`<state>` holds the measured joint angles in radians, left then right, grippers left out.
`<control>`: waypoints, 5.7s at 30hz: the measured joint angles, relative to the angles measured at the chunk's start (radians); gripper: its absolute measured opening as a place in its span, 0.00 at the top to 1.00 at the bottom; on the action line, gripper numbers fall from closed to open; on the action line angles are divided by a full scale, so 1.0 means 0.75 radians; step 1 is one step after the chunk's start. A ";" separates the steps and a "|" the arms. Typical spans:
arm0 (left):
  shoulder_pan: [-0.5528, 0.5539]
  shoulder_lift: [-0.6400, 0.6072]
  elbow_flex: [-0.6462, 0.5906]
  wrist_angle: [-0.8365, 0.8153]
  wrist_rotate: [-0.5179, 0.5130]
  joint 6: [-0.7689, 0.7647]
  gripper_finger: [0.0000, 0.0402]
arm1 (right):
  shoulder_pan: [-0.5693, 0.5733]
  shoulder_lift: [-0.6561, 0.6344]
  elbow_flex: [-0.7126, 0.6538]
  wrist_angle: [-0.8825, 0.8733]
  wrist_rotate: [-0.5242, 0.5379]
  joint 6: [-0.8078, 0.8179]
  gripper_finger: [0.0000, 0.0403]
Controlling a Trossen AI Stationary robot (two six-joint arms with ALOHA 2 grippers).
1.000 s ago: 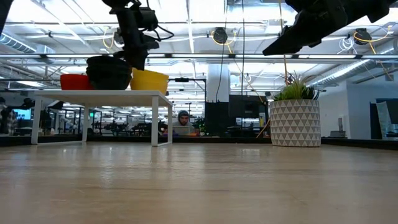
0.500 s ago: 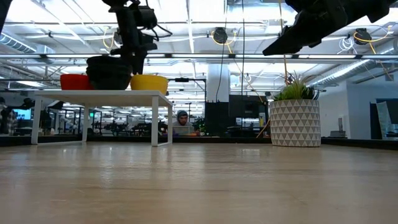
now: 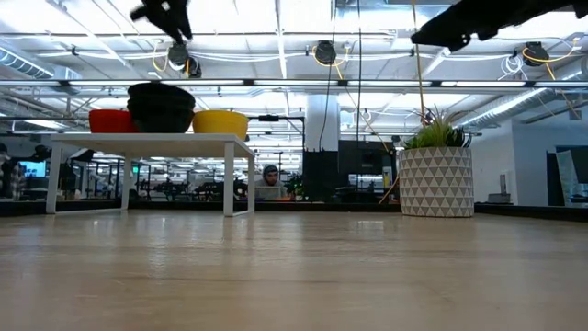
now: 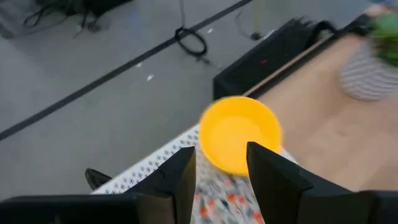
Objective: Pick & Place Mini bowls
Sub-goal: Return to Home Position
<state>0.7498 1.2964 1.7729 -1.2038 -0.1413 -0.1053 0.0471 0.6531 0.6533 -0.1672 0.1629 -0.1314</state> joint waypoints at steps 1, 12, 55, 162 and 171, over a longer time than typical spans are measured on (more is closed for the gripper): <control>-0.018 -0.043 0.000 -0.024 0.000 -0.008 0.63 | 0.000 -0.022 0.000 -0.023 0.000 0.021 0.58; -0.249 -0.446 -0.042 -0.229 -0.133 -0.355 0.63 | 0.001 -0.243 -0.259 0.146 -0.002 0.101 0.58; -0.746 -0.952 -1.922 1.953 0.179 -0.210 0.63 | 0.001 -0.381 -0.785 0.777 -0.005 0.193 0.58; -1.009 -1.723 -2.227 1.905 -0.197 -0.144 0.63 | 0.001 -0.868 -0.852 0.575 0.305 0.220 0.58; -1.009 -1.723 -2.227 1.895 -0.197 -0.144 0.63 | 0.001 -0.868 -0.852 0.575 0.304 0.220 0.58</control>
<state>-0.0067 0.0044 0.1024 0.2173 -0.2890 -0.2131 0.0475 0.0021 0.0139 0.2638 0.3912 0.0336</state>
